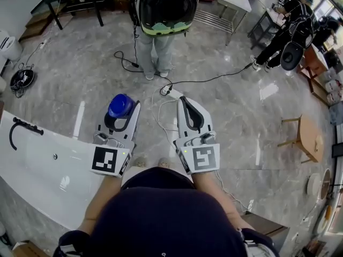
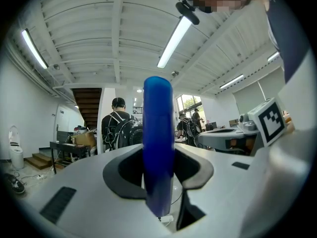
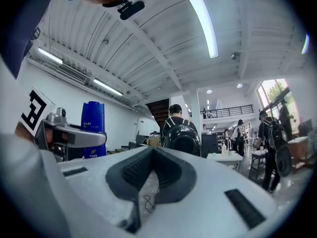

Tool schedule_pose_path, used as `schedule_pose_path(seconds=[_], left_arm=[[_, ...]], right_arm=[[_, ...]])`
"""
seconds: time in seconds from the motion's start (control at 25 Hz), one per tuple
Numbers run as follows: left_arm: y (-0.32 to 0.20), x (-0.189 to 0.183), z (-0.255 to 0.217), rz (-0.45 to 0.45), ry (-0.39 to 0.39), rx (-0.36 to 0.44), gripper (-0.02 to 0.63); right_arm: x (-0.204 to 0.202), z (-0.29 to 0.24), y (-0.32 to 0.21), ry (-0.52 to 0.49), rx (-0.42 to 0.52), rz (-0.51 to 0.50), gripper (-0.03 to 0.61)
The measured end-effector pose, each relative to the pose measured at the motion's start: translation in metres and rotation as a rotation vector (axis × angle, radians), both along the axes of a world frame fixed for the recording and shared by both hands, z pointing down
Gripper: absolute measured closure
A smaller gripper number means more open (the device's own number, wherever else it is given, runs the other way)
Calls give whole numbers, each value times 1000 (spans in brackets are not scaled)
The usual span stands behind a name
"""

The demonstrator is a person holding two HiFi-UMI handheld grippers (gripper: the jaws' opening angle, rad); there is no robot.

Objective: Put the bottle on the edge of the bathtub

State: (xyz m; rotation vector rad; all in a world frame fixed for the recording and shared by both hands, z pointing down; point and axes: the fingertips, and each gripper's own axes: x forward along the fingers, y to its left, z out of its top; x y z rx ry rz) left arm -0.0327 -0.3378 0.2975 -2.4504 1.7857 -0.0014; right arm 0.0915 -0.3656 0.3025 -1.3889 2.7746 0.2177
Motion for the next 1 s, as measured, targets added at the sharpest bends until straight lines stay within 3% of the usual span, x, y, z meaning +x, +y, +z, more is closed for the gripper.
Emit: schedule_pose_path(seconds=[0.56,0.8,1.0], left_arm=[[-31,-7,-5,48,-6,-7,465],[-33,-13,-9,3,3,0,465],[-22,-45,-10,-114,1,9,465]], right_arm=[[3,0,-26,27,-36,74,578],[-11,-2,-33,41,-19,-4,578],[-53,0,-40,50,-11,-125,578]])
